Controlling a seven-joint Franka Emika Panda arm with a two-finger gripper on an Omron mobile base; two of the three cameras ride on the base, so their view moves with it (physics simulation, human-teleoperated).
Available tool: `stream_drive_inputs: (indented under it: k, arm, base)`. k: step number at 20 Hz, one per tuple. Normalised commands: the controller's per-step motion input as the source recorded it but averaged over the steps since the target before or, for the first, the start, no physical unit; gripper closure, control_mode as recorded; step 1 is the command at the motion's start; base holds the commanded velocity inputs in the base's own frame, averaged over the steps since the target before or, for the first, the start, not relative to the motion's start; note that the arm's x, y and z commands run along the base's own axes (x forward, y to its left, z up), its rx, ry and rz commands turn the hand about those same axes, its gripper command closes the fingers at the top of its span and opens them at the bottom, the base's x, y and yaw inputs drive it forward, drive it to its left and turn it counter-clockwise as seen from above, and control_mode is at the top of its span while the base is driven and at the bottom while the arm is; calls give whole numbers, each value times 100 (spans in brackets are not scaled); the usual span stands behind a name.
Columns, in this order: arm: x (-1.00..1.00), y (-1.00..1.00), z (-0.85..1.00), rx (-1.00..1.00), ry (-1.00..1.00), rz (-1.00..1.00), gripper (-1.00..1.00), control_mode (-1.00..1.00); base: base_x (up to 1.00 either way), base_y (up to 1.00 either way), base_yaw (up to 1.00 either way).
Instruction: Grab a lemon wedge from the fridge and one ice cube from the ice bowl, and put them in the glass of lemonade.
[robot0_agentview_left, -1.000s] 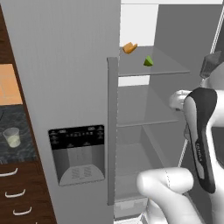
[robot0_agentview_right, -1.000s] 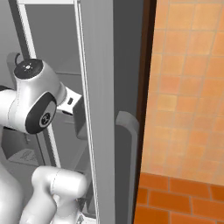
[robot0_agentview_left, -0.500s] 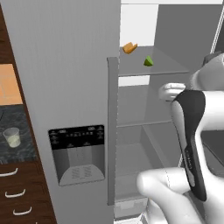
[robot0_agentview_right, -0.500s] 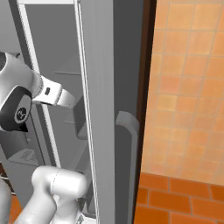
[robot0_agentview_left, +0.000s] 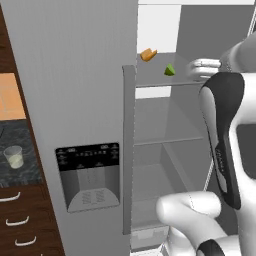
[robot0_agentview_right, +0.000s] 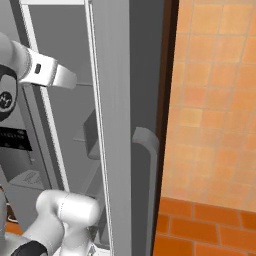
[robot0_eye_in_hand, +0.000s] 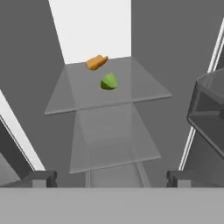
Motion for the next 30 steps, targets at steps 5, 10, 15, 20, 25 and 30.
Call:
stream_drive_inputs:
  k: [5, 10, 15, 20, 25, 30]
  arm:
    - [94, -19, 6, 13, -7, -3, -100, -100]
    - [100, 0, -1, -1, 27, 0, -100, -100]
    - [100, -3, -27, -2, 39, 0, -100, -100]
    - [100, -6, -23, 0, 19, 0, -100, -100]
    - [100, -14, -39, 0, 0, 0, -100, -100]
    - [85, -12, -19, 0, 0, 0, -100, -100]
  base:
    - [0, 0, 0]
    - [0, 0, 0]
    - [0, 0, 0]
    - [0, 0, 0]
    - [0, 0, 0]
    - [0, 0, 0]
